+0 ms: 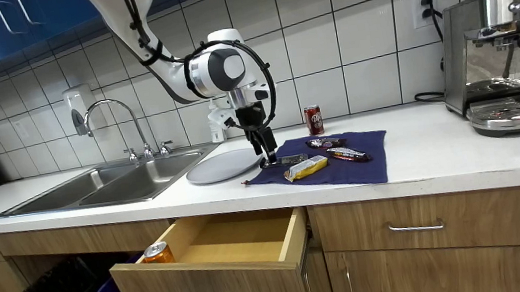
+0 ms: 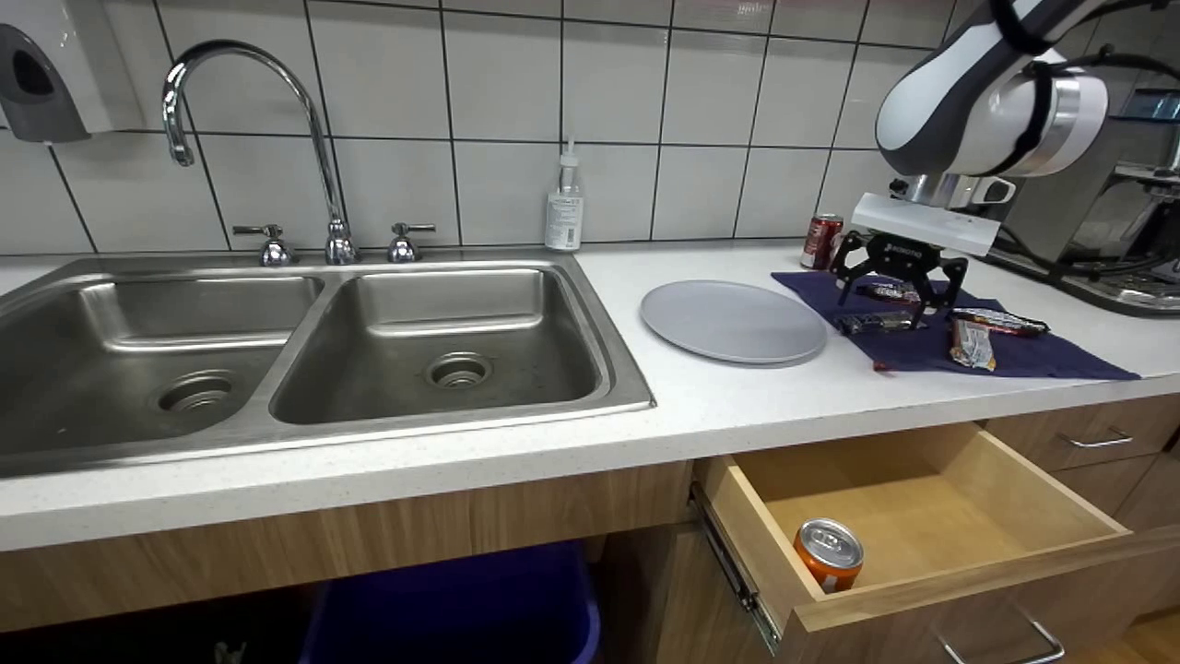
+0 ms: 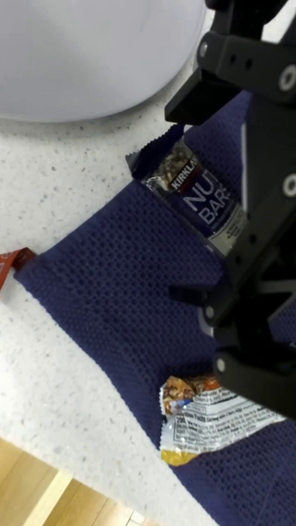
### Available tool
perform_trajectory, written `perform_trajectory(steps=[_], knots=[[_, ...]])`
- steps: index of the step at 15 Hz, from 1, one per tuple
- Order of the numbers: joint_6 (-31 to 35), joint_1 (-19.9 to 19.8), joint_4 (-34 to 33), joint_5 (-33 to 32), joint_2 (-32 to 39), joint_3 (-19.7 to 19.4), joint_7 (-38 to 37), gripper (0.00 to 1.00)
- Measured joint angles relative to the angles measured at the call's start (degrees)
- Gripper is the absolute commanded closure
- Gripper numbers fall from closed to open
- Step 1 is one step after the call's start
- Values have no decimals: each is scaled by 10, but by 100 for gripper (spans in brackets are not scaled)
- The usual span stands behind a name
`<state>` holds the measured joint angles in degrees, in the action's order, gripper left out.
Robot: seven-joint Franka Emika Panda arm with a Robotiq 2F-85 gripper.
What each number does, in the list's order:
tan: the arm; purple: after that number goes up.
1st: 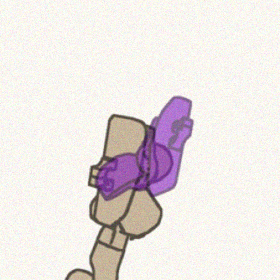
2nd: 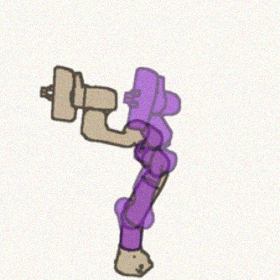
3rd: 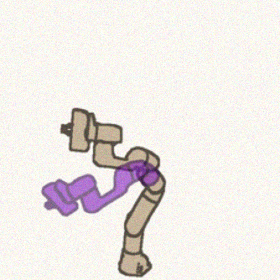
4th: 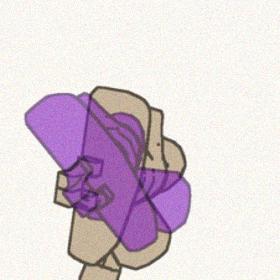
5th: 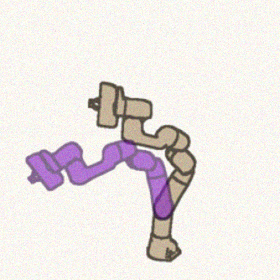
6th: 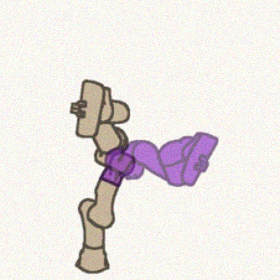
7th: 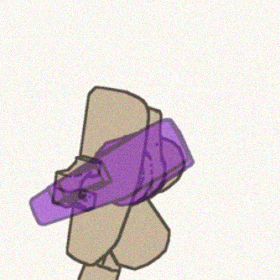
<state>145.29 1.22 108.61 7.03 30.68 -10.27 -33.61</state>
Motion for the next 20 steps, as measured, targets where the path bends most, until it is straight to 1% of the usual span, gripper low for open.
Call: perform_trajectory(steps=[12, 20], knots=[[-18, -9, -46, 6, 41, -11, -64, 0], [-35, -16, -77, 6, 64, -11, -82, 0]])
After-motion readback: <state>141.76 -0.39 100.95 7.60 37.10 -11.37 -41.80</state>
